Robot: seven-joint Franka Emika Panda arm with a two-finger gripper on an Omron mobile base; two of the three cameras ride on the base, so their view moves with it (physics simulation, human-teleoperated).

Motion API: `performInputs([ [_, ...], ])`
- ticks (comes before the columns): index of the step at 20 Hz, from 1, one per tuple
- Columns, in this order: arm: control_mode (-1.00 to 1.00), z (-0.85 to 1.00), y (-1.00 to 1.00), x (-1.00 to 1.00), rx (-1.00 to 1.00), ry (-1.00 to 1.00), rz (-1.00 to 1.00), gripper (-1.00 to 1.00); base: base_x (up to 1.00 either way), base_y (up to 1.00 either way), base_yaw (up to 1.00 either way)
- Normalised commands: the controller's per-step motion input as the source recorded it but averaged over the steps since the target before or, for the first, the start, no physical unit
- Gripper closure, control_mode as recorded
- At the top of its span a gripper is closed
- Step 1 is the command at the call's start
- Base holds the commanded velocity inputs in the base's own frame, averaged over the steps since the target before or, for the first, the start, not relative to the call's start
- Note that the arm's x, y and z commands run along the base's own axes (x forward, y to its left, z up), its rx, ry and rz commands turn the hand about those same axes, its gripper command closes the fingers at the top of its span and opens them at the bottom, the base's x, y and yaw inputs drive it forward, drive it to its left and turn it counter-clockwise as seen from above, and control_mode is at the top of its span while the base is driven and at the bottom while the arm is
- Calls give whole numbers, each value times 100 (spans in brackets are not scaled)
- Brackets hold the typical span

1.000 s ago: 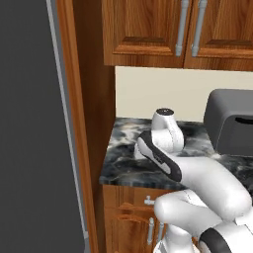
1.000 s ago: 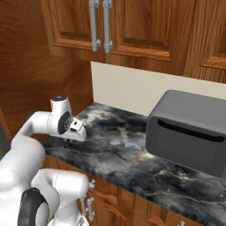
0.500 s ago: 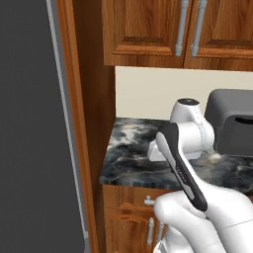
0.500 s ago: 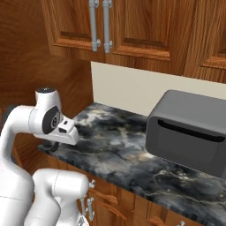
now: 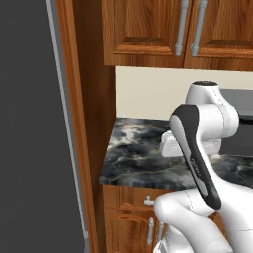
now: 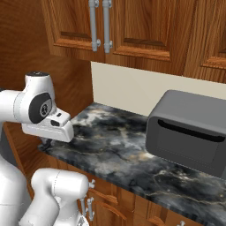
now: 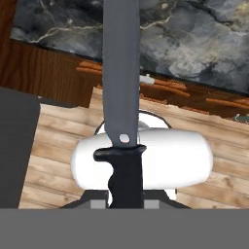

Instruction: Retrieve the butter from the fridge and place it on a plate on the dining table. Then retrieve the butter knife by the fridge and place it near the plate.

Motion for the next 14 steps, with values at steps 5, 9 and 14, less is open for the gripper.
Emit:
performInputs([
  [5,-100,1,-35,-28,-8,0,-5,100,0,0,0],
  [9,-100,-2,-27,-26,-4,0,-2,100,0,0,0],
  [14,-100,-33,-2,-23,7,-5,0,100,0,0,0],
])
